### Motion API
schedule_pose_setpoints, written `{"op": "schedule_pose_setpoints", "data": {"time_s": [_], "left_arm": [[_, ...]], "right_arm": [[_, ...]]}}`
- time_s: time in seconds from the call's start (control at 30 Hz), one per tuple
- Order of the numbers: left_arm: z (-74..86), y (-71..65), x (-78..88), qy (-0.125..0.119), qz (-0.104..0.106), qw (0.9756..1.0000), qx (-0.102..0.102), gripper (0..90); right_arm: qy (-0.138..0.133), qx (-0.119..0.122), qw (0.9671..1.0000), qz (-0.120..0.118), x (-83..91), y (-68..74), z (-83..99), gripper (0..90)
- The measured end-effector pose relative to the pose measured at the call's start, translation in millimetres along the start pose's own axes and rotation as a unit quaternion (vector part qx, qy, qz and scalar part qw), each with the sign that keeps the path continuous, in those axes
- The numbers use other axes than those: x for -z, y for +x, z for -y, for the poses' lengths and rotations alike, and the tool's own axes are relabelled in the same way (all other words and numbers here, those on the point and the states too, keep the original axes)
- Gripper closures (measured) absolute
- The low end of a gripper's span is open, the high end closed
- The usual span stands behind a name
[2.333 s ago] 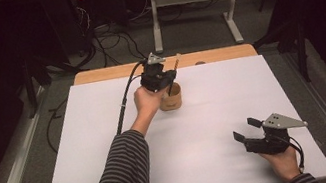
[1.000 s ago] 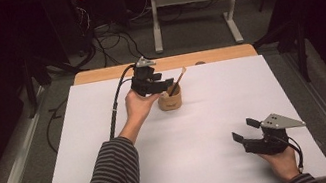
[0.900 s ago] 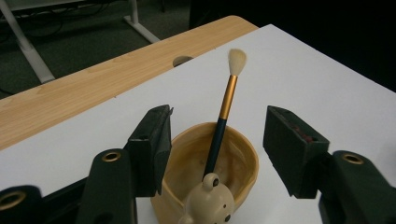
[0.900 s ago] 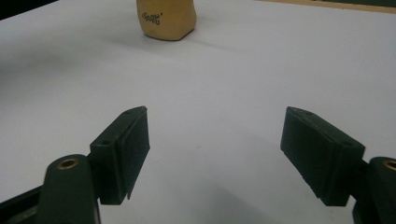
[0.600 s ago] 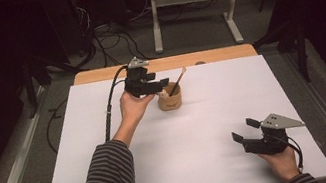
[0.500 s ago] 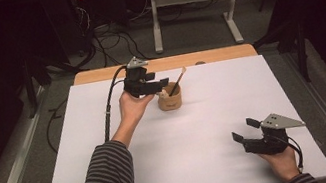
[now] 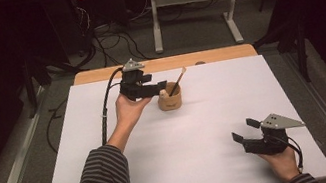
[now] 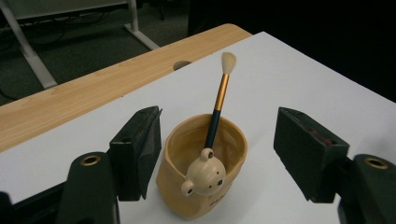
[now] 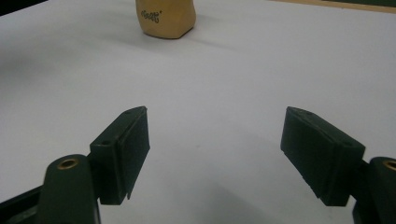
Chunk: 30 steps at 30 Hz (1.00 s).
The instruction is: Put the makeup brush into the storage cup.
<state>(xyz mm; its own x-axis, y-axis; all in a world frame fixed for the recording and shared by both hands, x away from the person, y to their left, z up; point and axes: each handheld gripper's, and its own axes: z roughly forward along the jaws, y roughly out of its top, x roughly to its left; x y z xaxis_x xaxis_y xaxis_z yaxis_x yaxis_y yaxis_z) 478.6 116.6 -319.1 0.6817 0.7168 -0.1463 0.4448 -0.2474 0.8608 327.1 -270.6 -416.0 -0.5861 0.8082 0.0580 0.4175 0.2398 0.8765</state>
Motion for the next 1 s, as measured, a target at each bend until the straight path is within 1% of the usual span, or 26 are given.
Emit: {"op": "schedule_pose_setpoints", "data": {"time_s": [0.03,0.17,0.23,0.43,0.47,0.57,0.7,0.8,0.83,0.87,1.0], "left_arm": [[0.8,0.3,0.9,-0.003,0.001,1.0,0.004,32.6],[4.0,2.8,6.2,0.0,0.0,1.0,0.007,32.3],[5.1,3.9,10.5,-0.002,-0.002,1.0,0.008,32.3],[7.5,8.0,21.3,-0.007,-0.005,0.9999,0.012,32.3],[8.0,8.4,23.2,-0.008,-0.005,0.9999,0.012,32.4],[9.5,8.8,28.5,-0.01,-0.005,0.9999,0.01,32.3],[10.8,7.7,32.7,-0.004,-0.008,1.0,-0.002,32.5],[10.7,6.5,36.3,-0.007,-0.007,1.0,-0.003,32.6],[10.6,6.5,37.4,-0.009,-0.009,0.9999,-0.007,32.7],[10.7,5.7,37.7,-0.009,-0.005,0.9999,-0.002,32.7],[11.4,5.1,40.9,-0.009,-0.005,0.9999,-0.006,32.7]], "right_arm": [[0.0,0.0,1.0,0.0,0.0,0.1,0.0,25.4],[-0.001,-0.003,1.0,0.001,0.5,1.0,-0.1,25.4],[-0.001,0.003,1.0,0.0,0.4,1.1,-0.1,25.3],[-0.004,-0.007,0.9999,-0.007,0.2,-0.4,-0.3,24.9],[-0.006,-0.005,1.0,-0.006,0.3,-0.6,-0.2,24.9],[-0.006,-0.008,0.9999,-0.004,0.7,-0.9,-0.1,24.9],[-0.005,-0.007,1.0,-0.004,0.1,-0.5,-0.2,24.9],[-0.005,-0.008,0.9999,-0.005,0.1,0.0,-0.3,24.8],[-0.004,-0.007,1.0,-0.004,0.0,-0.5,-0.2,24.8],[-0.004,-0.008,1.0,-0.004,0.1,-0.4,-0.2,24.8],[-0.007,-0.012,0.9999,-0.003,1.2,-0.1,-0.1,24.8]]}}
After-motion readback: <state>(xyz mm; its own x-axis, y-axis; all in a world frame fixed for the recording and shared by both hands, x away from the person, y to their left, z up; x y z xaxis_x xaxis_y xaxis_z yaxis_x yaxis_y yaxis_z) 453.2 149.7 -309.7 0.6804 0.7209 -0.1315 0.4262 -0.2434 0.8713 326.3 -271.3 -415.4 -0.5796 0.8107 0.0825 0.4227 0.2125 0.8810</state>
